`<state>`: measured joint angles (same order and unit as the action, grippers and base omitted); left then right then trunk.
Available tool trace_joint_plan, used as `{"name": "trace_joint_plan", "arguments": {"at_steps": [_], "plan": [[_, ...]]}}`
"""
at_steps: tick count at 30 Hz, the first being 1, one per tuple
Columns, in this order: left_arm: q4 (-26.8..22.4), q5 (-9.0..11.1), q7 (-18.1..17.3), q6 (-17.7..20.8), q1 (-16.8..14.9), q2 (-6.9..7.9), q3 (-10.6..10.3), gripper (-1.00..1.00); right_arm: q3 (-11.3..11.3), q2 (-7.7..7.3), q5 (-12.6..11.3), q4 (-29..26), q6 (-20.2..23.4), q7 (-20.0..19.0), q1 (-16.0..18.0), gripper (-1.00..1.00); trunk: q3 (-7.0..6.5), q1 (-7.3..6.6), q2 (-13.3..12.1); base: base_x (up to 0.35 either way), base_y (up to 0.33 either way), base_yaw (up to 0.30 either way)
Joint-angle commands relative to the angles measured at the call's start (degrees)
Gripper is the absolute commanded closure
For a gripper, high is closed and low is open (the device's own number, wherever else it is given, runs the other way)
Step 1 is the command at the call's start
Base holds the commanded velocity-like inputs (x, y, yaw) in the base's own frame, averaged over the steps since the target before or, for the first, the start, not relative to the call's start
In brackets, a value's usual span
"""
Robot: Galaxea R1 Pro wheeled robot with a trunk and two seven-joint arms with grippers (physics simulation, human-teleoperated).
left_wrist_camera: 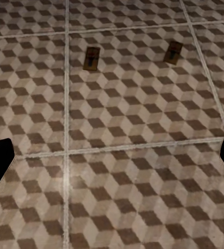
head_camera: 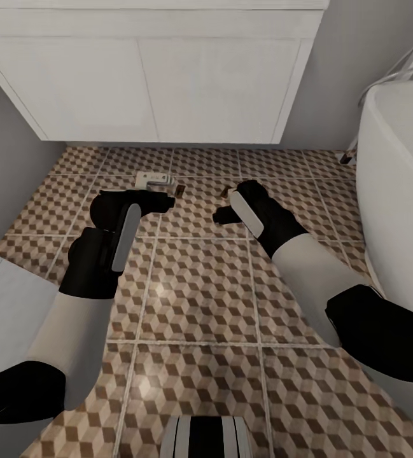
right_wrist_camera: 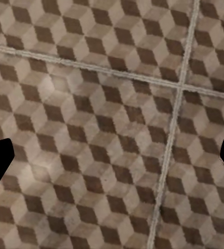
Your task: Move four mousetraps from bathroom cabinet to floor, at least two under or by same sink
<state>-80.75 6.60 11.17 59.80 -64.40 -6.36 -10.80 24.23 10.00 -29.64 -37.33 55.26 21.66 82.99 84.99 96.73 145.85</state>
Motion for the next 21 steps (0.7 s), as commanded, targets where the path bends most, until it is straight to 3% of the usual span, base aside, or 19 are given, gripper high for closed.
{"name": "trace_joint_plan", "arguments": {"at_steps": [1,21], "plan": [[-0.05,0.61,0.59,0.2,-0.01,0.01,-0.05,-1.0,0.11,0.0,-0.53,-0.09,0.11,0.55,-0.1,-1.0,-0.27,-0.03,0.0,0.0,0.0,0.0],[-0.15,0.68,0.59,0.2,2.73,-0.02,-0.09,-1.0,-0.17,0.0,-0.26,-1.12,0.03,0.58,-3.3,-1.0,-6.49,-0.54,-0.27,0.0,0.0,0.0]]}}
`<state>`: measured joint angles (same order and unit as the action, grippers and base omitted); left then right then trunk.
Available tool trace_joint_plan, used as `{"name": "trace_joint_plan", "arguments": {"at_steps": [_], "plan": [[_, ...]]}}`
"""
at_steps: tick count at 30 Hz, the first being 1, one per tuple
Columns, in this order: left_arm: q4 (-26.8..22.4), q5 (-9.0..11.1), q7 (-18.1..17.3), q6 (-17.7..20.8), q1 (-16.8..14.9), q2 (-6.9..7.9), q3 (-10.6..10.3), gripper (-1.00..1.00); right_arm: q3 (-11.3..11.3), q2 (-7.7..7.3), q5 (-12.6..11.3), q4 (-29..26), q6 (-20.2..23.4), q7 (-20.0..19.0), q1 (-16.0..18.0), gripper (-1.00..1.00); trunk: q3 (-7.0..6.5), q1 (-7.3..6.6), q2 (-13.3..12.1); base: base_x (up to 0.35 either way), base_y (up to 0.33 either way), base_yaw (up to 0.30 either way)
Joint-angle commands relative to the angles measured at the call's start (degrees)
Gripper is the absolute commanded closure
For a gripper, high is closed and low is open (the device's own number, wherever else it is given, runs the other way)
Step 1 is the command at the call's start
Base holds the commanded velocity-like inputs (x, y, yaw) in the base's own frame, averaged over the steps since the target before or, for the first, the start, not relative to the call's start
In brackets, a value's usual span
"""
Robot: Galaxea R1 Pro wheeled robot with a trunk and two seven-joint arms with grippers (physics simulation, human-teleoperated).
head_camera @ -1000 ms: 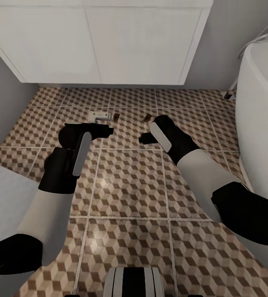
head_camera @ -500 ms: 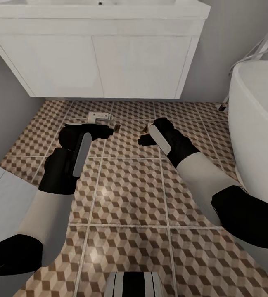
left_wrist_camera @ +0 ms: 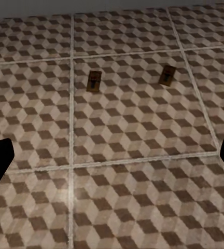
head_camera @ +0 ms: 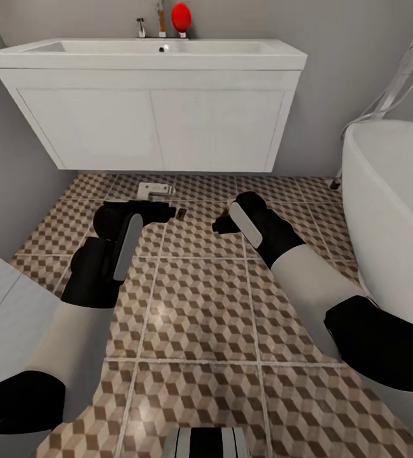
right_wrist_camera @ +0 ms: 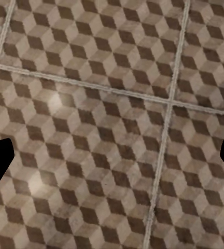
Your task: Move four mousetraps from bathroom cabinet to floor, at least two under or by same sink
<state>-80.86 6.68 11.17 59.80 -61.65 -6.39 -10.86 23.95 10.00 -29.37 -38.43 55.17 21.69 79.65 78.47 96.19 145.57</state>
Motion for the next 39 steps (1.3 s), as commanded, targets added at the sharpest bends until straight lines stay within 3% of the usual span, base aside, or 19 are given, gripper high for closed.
{"name": "trace_joint_plan", "arguments": {"at_steps": [1,11,39], "plan": [[-0.03,0.6,0.58,0.2,0.32,0.0,-0.04,-1.0,0.11,0.0,-0.53,-0.07,0.1,0.54,-0.14,-1.0,-0.28,-0.03,0.0,0.0,0.0,0.0],[-0.03,0.57,0.6,0.2,1.65,0.01,-0.08,-1.0,0.13,0.0,-0.52,-0.17,-0.19,0.61,-1.51,-1.0,-3.41,-0.29,-0.14,0.0,0.0,0.0],[-0.02,0.67,0.6,0.2,7.11,-0.03,-0.47,-1.0,0.12,0.0,-0.44,-0.14,-6.77,0.68,-9.7,-1.0,-12.18,-1.01,-0.51,0.0,0.0,0.0]]}}
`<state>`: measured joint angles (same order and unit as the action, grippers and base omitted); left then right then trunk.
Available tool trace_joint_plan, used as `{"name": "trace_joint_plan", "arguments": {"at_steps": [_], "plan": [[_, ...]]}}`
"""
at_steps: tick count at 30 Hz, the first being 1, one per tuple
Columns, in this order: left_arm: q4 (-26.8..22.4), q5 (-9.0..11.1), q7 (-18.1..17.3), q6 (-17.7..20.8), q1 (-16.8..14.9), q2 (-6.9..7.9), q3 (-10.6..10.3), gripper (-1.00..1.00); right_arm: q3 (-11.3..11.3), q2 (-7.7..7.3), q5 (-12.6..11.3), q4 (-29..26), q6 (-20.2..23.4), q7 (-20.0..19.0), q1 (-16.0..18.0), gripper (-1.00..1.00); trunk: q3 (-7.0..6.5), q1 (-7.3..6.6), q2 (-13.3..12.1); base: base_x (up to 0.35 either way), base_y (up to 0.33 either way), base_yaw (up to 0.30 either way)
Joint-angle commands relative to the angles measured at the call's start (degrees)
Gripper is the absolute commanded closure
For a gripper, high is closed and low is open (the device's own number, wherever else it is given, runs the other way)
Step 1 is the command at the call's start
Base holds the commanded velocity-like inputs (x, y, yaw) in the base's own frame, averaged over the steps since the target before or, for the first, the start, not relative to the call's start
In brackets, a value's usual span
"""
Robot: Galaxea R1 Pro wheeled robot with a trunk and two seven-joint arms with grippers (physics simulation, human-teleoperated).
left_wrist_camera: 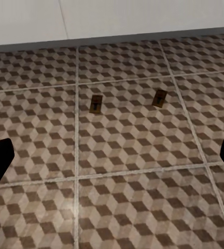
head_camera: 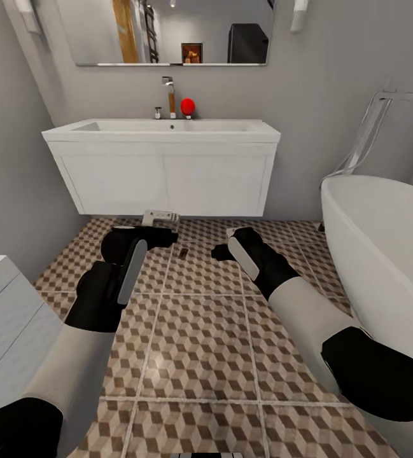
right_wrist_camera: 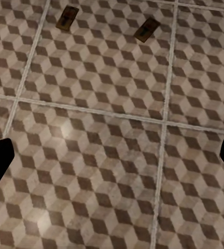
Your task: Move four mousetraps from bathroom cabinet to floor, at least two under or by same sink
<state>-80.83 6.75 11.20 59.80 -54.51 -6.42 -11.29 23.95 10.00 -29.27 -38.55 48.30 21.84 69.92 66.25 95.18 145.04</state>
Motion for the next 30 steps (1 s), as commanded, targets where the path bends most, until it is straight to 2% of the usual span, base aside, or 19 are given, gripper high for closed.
{"name": "trace_joint_plan", "arguments": {"at_steps": [1,6,14,30], "plan": [[-0.04,0.61,0.58,0.2,0.12,0.0,-0.04,-1.0,0.15,0.0,-0.53,-0.03,-0.01,0.54,-0.12,-1.0,-0.27,-0.03,0.0,0.0,0.0,0.0],[-0.03,0.62,0.58,0.2,0.51,0.02,-0.09,-1.0,0.23,0.0,-0.56,0.0,-0.25,0.56,-0.48,-1.0,-1.84,-0.16,-0.07,0.0,0.0,0.0],[-0.16,0.61,0.58,0.2,3.31,0.01,-0.18,-1.0,0.31,0.0,-0.59,0.04,-0.54,0.55,-2.66,-1.0,-4.34,-0.36,-0.17,0.0,0.0,0.0],[-0.03,0.47,0.58,0.2,5.38,0.02,-0.29,-1.0,0.16,0.0,-0.53,0.05,-0.94,0.57,-5.38,-1.0,-9.36,-0.78,-0.39,0.0,0.0,0.0]]}}
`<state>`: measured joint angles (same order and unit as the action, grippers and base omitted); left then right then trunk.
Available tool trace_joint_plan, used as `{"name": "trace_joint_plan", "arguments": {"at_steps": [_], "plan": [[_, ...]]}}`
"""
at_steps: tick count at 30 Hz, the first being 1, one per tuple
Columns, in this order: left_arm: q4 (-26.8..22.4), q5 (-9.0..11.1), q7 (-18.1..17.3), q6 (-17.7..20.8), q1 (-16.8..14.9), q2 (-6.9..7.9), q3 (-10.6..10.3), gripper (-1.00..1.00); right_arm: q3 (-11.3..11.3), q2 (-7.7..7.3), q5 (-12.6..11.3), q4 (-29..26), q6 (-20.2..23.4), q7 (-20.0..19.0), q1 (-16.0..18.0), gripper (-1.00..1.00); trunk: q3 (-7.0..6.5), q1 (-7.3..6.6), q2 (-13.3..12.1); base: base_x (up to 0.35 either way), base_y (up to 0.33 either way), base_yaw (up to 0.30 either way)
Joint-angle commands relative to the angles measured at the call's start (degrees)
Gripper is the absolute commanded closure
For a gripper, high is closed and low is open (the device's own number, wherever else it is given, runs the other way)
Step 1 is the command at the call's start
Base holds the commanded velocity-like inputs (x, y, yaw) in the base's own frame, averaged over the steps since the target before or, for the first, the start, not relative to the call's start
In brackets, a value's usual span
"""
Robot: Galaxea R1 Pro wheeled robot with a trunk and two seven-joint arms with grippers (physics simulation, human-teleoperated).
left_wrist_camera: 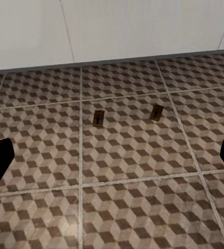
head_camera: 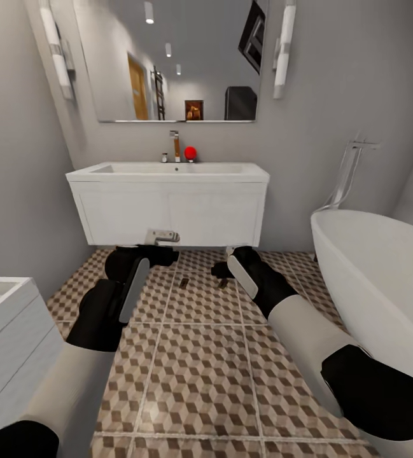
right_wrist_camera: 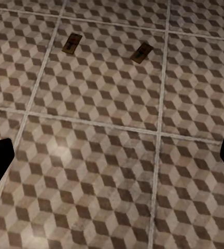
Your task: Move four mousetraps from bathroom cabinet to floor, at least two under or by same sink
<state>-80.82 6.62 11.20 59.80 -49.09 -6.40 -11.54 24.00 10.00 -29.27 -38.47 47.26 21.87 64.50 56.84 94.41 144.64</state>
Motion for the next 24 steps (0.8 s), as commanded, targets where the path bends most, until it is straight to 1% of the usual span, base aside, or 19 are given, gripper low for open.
{"name": "trace_joint_plan", "arguments": {"at_steps": [1,5,9,13,14,17,18,21,24], "plan": [[-0.04,0.58,0.6,0.2,0.19,0.0,-0.04,-1.0,0.11,0.0,-0.53,-0.03,-0.19,0.54,-0.21,-1.0,-0.26,-0.03,0.0,0.0,0.0,0.0],[-0.05,0.5,0.62,0.2,0.75,0.0,-0.05,-1.0,0.1,0.0,-0.53,-0.03,-0.98,0.54,-0.92,-1.0,-1.52,-0.13,-0.05,0.0,0.0,0.0],[-0.09,0.37,0.68,0.2,1.65,-0.01,-0.06,-1.0,0.12,0.0,-0.53,0.0,-1.92,0.54,-2.42,-1.0,-2.77,-0.24,-0.1,0.0,0.0,0.0],[-0.06,0.51,0.72,0.2,3.74,-0.01,-0.06,-1.0,0.23,0.0,-0.53,0.03,-3.08,0.5,-4.99,-1.0,-4.03,-0.34,-0.16,0.0,0.0,0.0],[-0.06,0.51,0.72,0.2,3.74,-0.01,-0.06,-1.0,0.23,0.0,-0.53,0.03,-3.08,0.5,-4.99,-1.0,-4.34,-0.37,-0.17,0.0,0.0,0.0],[-0.06,0.53,0.74,0.2,5.57,-0.01,-0.06,-1.0,0.2,0.0,-0.53,0.05,-5.38,0.51,-6.83,-1.0,-5.28,-0.44,-0.21,0.0,0.0,0.0],[-0.06,0.53,0.74,0.2,5.57,-0.01,-0.06,-1.0,0.2,0.0,-0.53,0.05,-5.38,0.51,-6.83,-1.0,-5.6,-0.47,-0.23,0.0,0.0,0.0],[-0.06,0.7,0.75,0.2,7.19,-0.01,-0.03,-1.0,0.18,0.0,-0.48,0.05,-7.3,0.57,-8.45,-1.0,-6.54,-0.55,-0.27,0.0,0.0,0.0],[-0.05,0.81,0.75,0.2,7.88,-0.01,-0.04,-1.0,0.18,0.0,-0.47,0.02,-8.08,0.56,-9.36,-1.0,-7.48,-0.62,-0.31,0.0,0.0,0.0]]}}
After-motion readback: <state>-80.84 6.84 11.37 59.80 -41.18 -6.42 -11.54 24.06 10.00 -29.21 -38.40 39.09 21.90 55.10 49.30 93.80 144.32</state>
